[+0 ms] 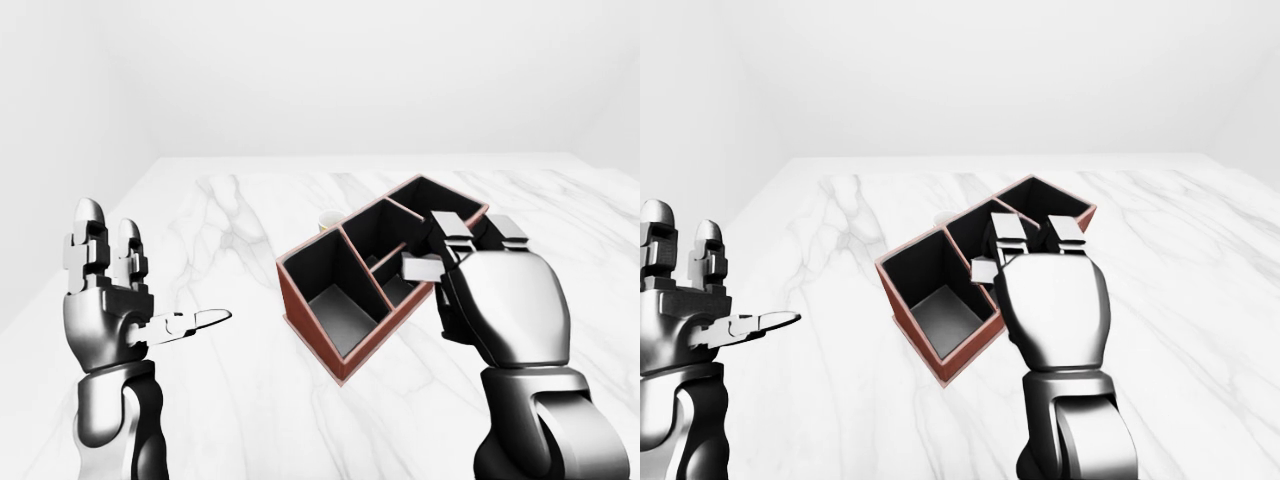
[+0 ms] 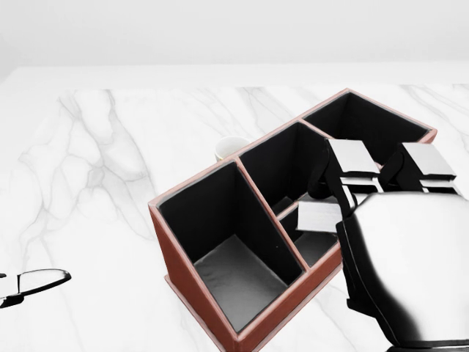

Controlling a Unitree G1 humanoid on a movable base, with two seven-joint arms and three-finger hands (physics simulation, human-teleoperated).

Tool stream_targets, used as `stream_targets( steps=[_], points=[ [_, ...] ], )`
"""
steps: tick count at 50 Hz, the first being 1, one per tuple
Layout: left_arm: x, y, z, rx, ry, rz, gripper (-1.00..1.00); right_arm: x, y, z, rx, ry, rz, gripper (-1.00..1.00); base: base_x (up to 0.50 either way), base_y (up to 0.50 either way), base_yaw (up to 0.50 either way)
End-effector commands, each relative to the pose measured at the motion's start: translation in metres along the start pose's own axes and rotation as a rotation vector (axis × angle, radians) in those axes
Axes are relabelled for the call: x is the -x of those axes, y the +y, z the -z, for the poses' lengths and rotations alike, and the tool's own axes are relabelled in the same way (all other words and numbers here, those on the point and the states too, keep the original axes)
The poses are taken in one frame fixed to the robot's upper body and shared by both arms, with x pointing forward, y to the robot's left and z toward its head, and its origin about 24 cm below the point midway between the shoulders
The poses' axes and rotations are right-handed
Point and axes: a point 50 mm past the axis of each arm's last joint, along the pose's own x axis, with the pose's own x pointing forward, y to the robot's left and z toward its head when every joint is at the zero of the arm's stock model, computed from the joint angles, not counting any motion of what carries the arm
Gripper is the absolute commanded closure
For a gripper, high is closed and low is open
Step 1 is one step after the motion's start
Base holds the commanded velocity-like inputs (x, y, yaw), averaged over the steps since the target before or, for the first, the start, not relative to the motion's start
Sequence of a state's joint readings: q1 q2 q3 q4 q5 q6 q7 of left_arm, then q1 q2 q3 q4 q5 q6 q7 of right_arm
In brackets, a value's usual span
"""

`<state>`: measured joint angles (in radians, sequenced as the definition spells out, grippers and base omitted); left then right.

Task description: Pick up the book and place it in the left compartment of the caddy.

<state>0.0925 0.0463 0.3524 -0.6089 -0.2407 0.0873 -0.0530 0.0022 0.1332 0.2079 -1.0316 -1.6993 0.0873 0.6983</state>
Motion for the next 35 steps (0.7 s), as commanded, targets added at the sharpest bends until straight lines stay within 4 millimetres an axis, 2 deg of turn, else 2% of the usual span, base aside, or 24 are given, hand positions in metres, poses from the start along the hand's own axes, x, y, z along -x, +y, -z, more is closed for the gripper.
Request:
stream_targets(
  steps=[1,7,22,26,29,35],
  points=[
    [-0.0003,0.0005,0.0002,0.000,0.000,-0.001,-1.00,0.0056,-0.0021,-0.0186,-0.014,-0.086,0.005,1.00,0.00,0.00,0.00],
    [0.0000,-0.0006,0.0005,0.000,0.002,0.002,-1.00,0.0086,-0.0008,-0.0269,-0.042,-0.121,-0.011,1.00,0.00,0.00,0.00],
    [-0.0003,-0.0013,0.0008,-0.001,0.003,0.003,-1.00,0.0059,-0.0020,-0.0212,-0.125,-0.098,-0.008,1.00,0.00,0.00,0.00],
    [0.0000,-0.0005,-0.0006,0.000,-0.003,0.001,-1.00,0.0082,0.0005,-0.0254,-0.182,-0.142,-0.033,1.00,0.00,0.00,0.00],
    [-0.0001,-0.0004,-0.0001,0.000,-0.001,0.001,-1.00,0.0067,0.0005,-0.0221,-0.155,-0.165,-0.027,1.00,0.00,0.00,0.00],
    [-0.0002,-0.0007,0.0002,0.000,0.000,0.002,-1.00,0.0089,0.0026,-0.0275,-0.117,-0.243,-0.043,1.00,0.00,0.00,0.00]
  ],
)
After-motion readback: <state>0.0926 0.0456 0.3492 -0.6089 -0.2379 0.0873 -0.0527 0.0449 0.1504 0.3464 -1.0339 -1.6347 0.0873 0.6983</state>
